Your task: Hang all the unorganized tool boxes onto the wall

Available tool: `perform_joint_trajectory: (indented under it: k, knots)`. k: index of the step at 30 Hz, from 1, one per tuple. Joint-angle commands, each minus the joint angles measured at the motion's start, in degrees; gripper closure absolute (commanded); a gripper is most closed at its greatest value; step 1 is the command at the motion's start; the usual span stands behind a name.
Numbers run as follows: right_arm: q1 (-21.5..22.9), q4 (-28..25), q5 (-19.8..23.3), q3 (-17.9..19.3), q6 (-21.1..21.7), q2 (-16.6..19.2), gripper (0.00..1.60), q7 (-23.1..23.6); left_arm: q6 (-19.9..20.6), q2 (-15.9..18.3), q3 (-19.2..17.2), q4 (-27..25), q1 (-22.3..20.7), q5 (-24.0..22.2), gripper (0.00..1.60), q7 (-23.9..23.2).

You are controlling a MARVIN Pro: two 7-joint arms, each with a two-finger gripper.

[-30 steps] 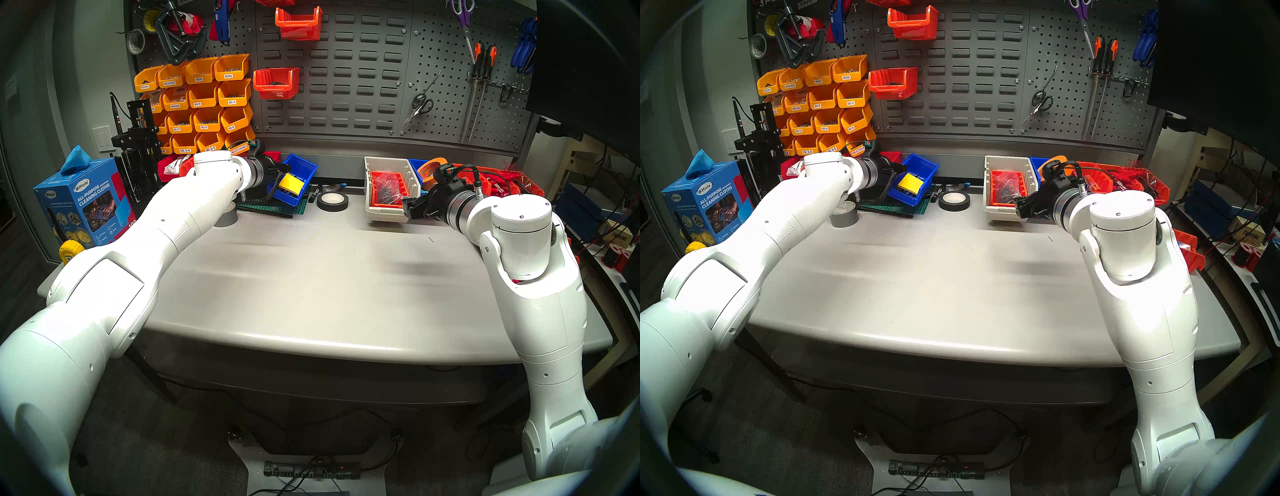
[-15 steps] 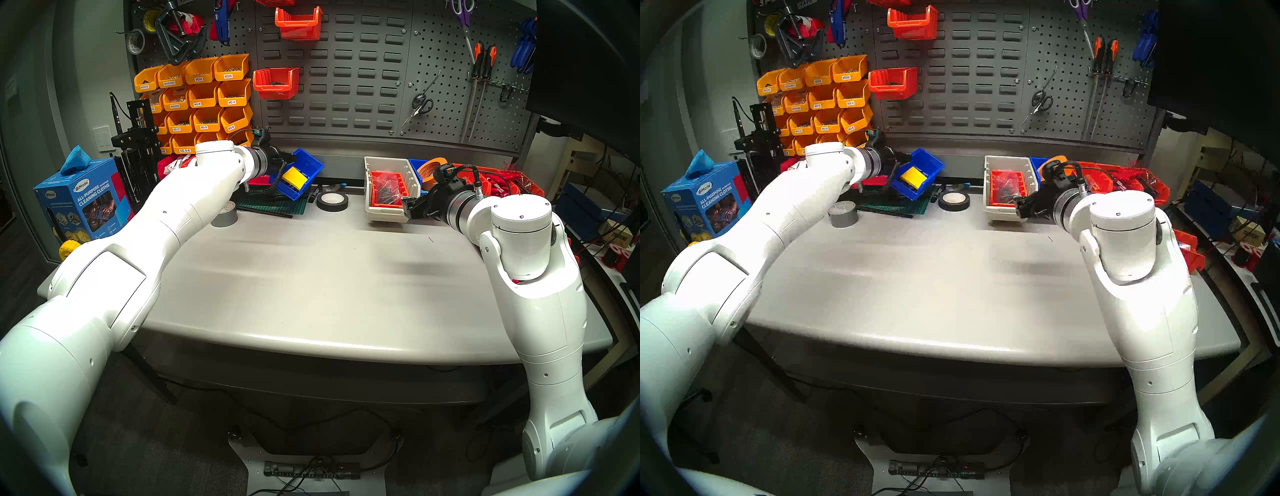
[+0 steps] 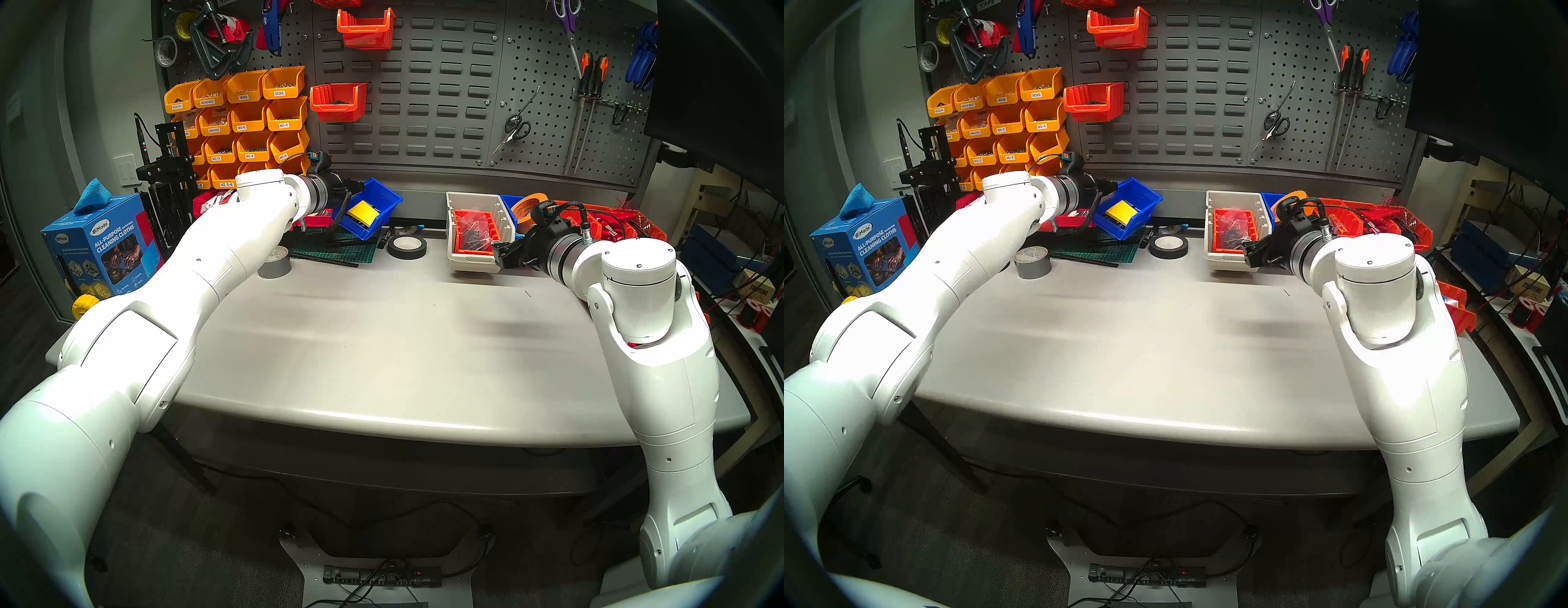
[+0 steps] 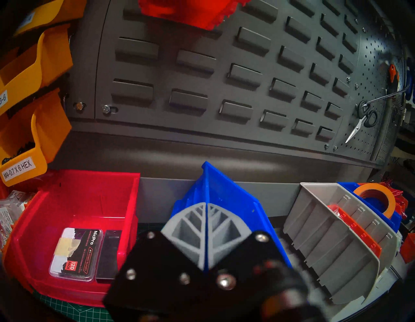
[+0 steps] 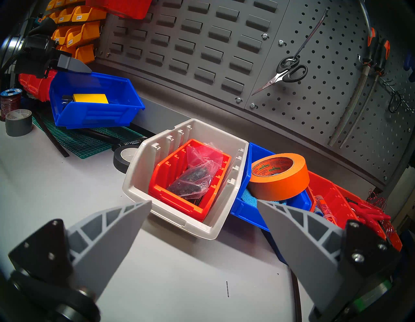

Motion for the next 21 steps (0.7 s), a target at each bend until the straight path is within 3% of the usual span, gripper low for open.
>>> perform_joint_trajectory:
  k: [1, 8, 14, 15, 16, 17, 21]
  knots:
    - [0.72, -0.55, 0.14, 0.11, -0.15, -0.13, 0.0, 0.09, -0.31, 2.62, -1.68, -5.7, 2.5, -1.32, 1.6, 0.17]
    - [0.71, -0.55, 0.13, 0.11, -0.16, -0.13, 0.0, 0.08, 1.11, 6.35, -2.34, -13.44, 7.94, -2.49, 1.6, 1.46]
    - [0.7, -0.55, 0.12, 0.11, -0.17, -0.12, 0.0, 0.07, 1.26, 9.92, 0.78, -18.57, 10.31, 0.04, 1.6, -2.25]
    - [0.69, -0.55, 0.12, 0.11, -0.17, -0.12, 0.0, 0.06, 1.84, 11.3, 2.94, -19.99, 10.09, 2.47, 1.27, -2.49]
    - [0.69, -0.55, 0.11, 0.1, -0.17, -0.12, 0.0, 0.06, 2.11, 11.54, 3.75, -19.6, 9.8, 3.02, 0.19, -3.3]
    - [0.69, -0.55, 0.12, 0.11, -0.17, -0.12, 0.0, 0.06, 1.85, 12.48, 3.28, -21.37, 11.12, 2.41, 0.0, -3.85]
    - [0.68, -0.55, 0.11, 0.1, -0.18, -0.12, 0.0, 0.06, 2.33, 14.8, 4.51, -23.4, 12.59, 3.33, 0.0, -5.96]
